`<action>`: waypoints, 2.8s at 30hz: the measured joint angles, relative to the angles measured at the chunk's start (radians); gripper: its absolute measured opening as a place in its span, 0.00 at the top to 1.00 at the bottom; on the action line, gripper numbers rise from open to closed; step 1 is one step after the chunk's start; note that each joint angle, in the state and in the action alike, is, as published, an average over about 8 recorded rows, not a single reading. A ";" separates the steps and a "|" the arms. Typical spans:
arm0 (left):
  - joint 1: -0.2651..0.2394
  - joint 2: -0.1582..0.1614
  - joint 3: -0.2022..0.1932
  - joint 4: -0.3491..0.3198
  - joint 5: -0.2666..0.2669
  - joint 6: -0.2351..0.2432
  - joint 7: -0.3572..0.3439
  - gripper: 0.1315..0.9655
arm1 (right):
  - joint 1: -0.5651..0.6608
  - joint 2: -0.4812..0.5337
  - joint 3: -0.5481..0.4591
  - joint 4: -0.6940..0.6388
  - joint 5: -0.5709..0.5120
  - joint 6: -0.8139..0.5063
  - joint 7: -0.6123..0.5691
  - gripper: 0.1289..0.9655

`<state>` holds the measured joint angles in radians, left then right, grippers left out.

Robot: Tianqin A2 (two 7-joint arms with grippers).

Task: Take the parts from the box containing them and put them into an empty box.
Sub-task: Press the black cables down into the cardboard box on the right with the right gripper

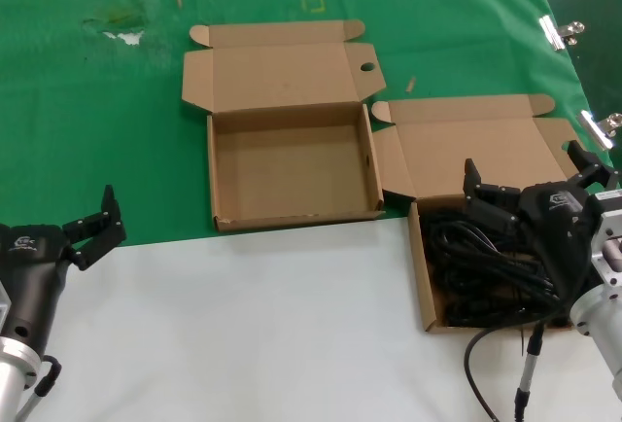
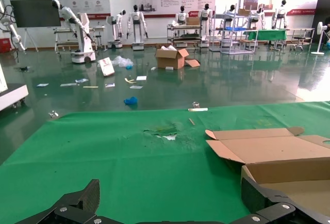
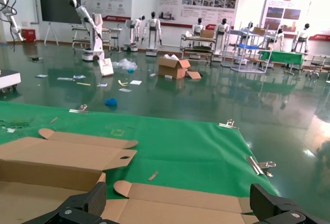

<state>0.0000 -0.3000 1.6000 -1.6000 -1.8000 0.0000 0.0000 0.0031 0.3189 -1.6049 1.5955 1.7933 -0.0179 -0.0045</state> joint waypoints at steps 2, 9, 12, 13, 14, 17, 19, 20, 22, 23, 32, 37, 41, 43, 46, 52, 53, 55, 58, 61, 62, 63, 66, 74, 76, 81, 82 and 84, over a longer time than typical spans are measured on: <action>0.000 0.000 0.000 0.000 0.000 0.000 0.000 0.00 | 0.000 0.000 0.000 0.000 0.000 0.000 0.000 0.00; 0.000 0.000 0.000 0.000 0.000 0.000 0.000 0.00 | 0.000 0.000 0.000 0.000 0.000 0.000 0.000 0.00; 0.000 0.000 0.000 0.000 0.000 0.000 0.000 0.00 | 0.000 0.000 0.000 0.000 0.000 0.000 0.000 0.00; 0.000 0.000 0.000 0.000 0.000 0.000 0.000 0.00 | 0.000 0.000 0.000 0.000 0.000 0.000 0.000 0.00; 0.000 0.000 0.000 0.000 0.000 0.000 0.000 0.00 | 0.000 0.000 0.000 0.000 0.000 0.000 0.000 0.00; 0.000 0.000 0.000 0.000 0.000 0.000 0.000 0.00 | 0.000 0.000 0.000 0.000 0.000 0.000 0.000 0.00; 0.000 0.000 0.000 0.000 0.000 0.000 0.000 0.00 | 0.000 0.000 0.000 0.000 0.000 0.000 0.000 0.00; 0.000 0.000 0.000 0.000 0.000 0.000 0.000 0.00 | 0.000 0.000 0.000 0.000 0.000 0.000 0.000 0.00; 0.000 0.000 0.000 0.000 0.000 0.000 0.000 0.00 | 0.000 0.000 0.000 0.000 0.000 0.000 0.000 0.00; 0.000 0.000 0.000 0.000 0.000 0.000 0.000 0.00 | 0.000 0.000 0.000 0.000 0.000 0.000 0.000 0.00; 0.000 0.000 0.000 0.000 0.000 0.000 0.000 0.01 | 0.000 0.000 0.000 0.000 0.000 0.000 0.000 0.00; 0.000 0.000 0.000 0.000 0.000 0.000 0.000 0.04 | 0.000 0.006 -0.005 0.002 0.004 0.005 0.001 0.00; 0.000 0.000 0.000 0.000 0.000 0.000 0.000 0.07 | -0.001 0.048 -0.043 0.014 0.033 0.038 0.004 0.00; 0.000 0.000 0.000 0.000 0.000 0.000 0.000 0.10 | -0.002 0.080 -0.072 0.024 0.056 0.063 0.005 0.00; 0.000 0.000 0.000 0.000 0.000 0.000 0.000 0.15 | -0.005 0.132 -0.113 0.040 0.091 0.094 0.000 0.00; 0.000 0.000 0.000 0.000 0.000 0.000 0.000 0.26 | -0.012 0.255 -0.173 0.078 0.161 0.127 -0.009 0.00; 0.000 0.000 0.000 0.000 0.000 0.000 0.000 0.29 | -0.013 0.281 -0.182 0.084 0.174 0.128 -0.008 0.00; 0.000 0.000 0.000 0.000 0.000 0.000 0.000 0.34 | -0.012 0.338 -0.200 0.096 0.199 0.127 -0.004 0.00; 0.000 0.000 0.000 0.000 0.000 0.000 0.000 0.40 | -0.005 0.428 -0.230 0.107 0.226 0.108 0.010 0.00; 0.000 0.000 0.000 0.000 0.000 0.000 0.000 0.49 | 0.012 0.513 -0.270 0.108 0.237 0.072 0.031 0.00; 0.000 0.000 0.000 0.000 0.000 0.000 0.000 0.53 | 0.020 0.540 -0.285 0.106 0.237 0.057 0.040 0.00; 0.000 0.000 0.000 0.000 0.000 0.000 0.000 0.56 | 0.028 0.567 -0.301 0.104 0.236 0.042 0.049 0.00; 0.000 0.000 0.000 0.000 0.000 0.000 0.000 0.62 | 0.057 0.639 -0.347 0.093 0.219 -0.008 0.079 0.00; 0.000 0.000 0.000 0.000 0.000 0.000 0.000 0.75 | 0.156 0.772 -0.430 0.044 0.080 -0.176 0.189 0.00; 0.000 0.000 0.000 0.000 0.000 0.000 0.000 0.80 | 0.188 0.786 -0.441 0.024 0.027 -0.229 0.220 0.00; 0.000 0.000 0.000 0.000 0.000 0.000 0.000 0.87 | 0.265 0.797 -0.454 -0.033 -0.101 -0.374 0.271 0.00; 0.000 0.000 0.000 0.000 0.000 0.000 0.000 0.89 | 0.277 0.796 -0.455 -0.043 -0.122 -0.402 0.275 0.00; 0.000 0.000 0.000 0.000 0.000 0.000 0.000 0.92 | 0.296 0.794 -0.455 -0.058 -0.159 -0.457 0.276 0.00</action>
<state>0.0000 -0.3000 1.6000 -1.6000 -1.7999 0.0000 -0.0001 0.2995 1.1133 -2.0598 1.5376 1.6339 -0.4751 0.2713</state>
